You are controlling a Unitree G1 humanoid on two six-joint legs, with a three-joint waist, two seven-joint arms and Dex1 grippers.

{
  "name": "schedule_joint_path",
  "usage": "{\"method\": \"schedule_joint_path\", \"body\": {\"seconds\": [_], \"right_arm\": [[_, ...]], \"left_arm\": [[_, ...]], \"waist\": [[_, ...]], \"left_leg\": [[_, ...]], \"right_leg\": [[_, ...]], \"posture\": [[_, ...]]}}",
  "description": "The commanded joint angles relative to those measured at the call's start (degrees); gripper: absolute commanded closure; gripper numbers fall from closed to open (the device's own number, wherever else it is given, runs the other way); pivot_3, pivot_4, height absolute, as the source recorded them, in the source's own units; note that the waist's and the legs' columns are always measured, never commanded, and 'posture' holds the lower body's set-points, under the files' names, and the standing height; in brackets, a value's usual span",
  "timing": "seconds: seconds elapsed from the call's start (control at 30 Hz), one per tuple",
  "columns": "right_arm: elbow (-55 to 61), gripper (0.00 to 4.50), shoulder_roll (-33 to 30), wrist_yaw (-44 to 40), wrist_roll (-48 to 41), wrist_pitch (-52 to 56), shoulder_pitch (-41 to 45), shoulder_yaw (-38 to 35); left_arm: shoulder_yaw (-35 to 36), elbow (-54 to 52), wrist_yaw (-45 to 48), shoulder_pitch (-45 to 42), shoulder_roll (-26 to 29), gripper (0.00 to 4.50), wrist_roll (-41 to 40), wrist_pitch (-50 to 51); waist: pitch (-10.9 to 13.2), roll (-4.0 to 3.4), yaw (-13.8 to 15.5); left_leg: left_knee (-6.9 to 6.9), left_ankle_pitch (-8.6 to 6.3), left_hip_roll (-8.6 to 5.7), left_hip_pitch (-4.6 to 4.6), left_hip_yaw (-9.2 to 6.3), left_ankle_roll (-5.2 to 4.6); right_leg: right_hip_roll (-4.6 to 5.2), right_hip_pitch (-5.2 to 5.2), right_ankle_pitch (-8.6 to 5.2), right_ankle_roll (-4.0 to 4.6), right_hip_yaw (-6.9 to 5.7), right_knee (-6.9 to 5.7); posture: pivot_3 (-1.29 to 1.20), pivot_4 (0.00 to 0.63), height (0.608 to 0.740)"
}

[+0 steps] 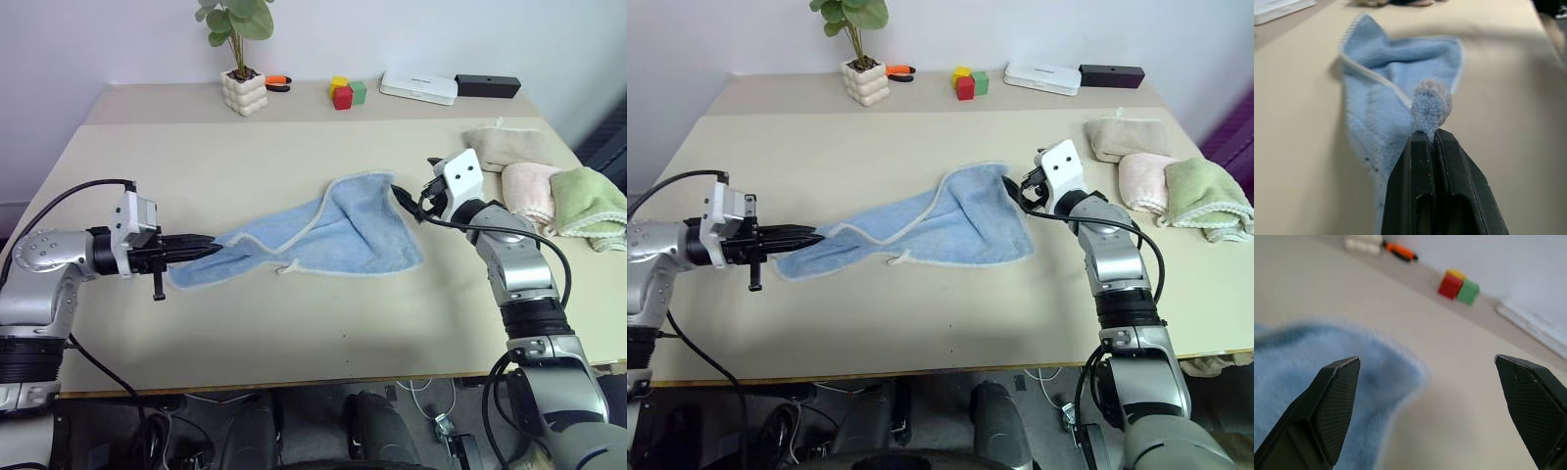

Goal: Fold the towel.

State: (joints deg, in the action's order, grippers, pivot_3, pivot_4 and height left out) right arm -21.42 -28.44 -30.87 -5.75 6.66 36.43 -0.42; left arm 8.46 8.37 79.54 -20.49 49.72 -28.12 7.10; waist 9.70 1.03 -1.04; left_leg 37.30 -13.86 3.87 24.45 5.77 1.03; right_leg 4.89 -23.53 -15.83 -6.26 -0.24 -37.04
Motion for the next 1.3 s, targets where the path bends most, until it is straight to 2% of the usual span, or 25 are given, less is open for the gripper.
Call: {"method": "schedule_joint_path", "body": {"seconds": [0.03,0.13,0.33,0.57,0.7,1.0,1.13,1.23,1.3], "right_arm": [[-3.4,0.00,-0.2,-1.5,1.3,-3.3,4.1,0.4],[-10.5,0.00,2.3,-2.6,-0.6,-2.7,7.9,-0.7],[-25.5,0.00,7.4,0.4,0.6,-3.2,15.9,-0.9],[-43.7,0.00,10.3,13.7,2.8,-5.2,25.8,-2.9],[-47.8,0.00,11.2,14.3,1.7,-5.4,27.8,-5.3],[-51.4,0.00,13.5,17.3,5.6,-4.8,28.0,-3.6],[-51.6,0.00,15.3,16.5,3.9,-4.1,28.8,-5.8],[-51.6,0.88,16.3,14.7,3.3,-3.2,29.0,-6.7],[-51.6,1.80,16.6,14.4,3.7,-2.7,28.9,-6.7]], "left_arm": [[4.1,1.2,0.2,-1.1,2.4,4.44,-0.5,-1.1],[5.0,1.4,-0.4,-0.6,2.9,4.44,-0.1,-1.5],[4.6,-1.2,-2.1,0.4,1.7,4.44,-0.1,-1.1],[3.9,-4.0,-3.2,1.1,0.7,4.44,-0.2,0.3],[4.0,-4.2,-3.2,1.2,0.6,4.44,-0.2,0.3],[4.1,-5.1,-3.0,1.9,0.8,4.44,-0.5,0.8],[4.1,-5.1,-3.0,2.0,0.6,4.44,-0.4,0.7],[4.0,-5.2,-3.0,2.2,0.5,4.50,-0.2,0.5],[4.0,-5.1,-3.0,2.3,0.5,4.50,-0.1,0.4]], "waist": [[0.0,-0.01,-0.2],[0.0,-0.02,-0.2],[0.0,-0.03,-0.1],[0.1,-0.08,-0.2],[0.1,-0.08,-0.4],[0.1,-0.09,-1.7],[0.1,-0.09,-1.7],[0.1,-0.09,-1.7],[0.1,-0.09,-1.7]], "left_leg": [[0.00,0.00,0.00,0.00,0.01,0.00],[-0.05,0.01,0.01,0.00,0.03,0.01],[-0.05,0.03,0.02,0.00,0.05,0.04],[-0.05,0.04,0.02,0.01,0.08,0.07],[-0.12,0.05,0.02,0.01,0.09,0.08],[-0.16,0.05,0.02,0.02,0.09,0.09],[-0.19,0.07,0.03,0.01,0.09,0.12],[-0.19,0.07,0.04,0.01,0.09,0.12],[-0.19,0.07,0.04,0.01,0.10,0.12]], "right_leg": [[0.00,-0.03,0.00,0.00,0.01,-0.02],[0.00,-0.05,0.00,0.00,0.01,-0.02],[0.00,-0.05,0.00,0.00,0.01,-0.04],[0.01,-0.09,0.00,0.00,0.02,-0.06],[0.01,-0.10,0.00,0.00,0.02,-0.05],[0.01,-0.12,0.00,-0.01,0.03,-0.05],[0.01,-0.14,0.00,-0.01,0.03,-0.06],[0.00,-0.14,0.00,-0.01,0.03,-0.06],[0.01,-0.14,0.00,-0.01,0.02,-0.06]], "posture": [[0.00,0.150,0.735],[0.00,0.150,0.735],[0.00,0.150,0.735],[0.00,0.150,0.735],[0.00,0.150,0.735],[0.00,0.150,0.735],[0.00,0.150,0.735],[0.00,0.150,0.735],[0.00,0.150,0.735]]}}
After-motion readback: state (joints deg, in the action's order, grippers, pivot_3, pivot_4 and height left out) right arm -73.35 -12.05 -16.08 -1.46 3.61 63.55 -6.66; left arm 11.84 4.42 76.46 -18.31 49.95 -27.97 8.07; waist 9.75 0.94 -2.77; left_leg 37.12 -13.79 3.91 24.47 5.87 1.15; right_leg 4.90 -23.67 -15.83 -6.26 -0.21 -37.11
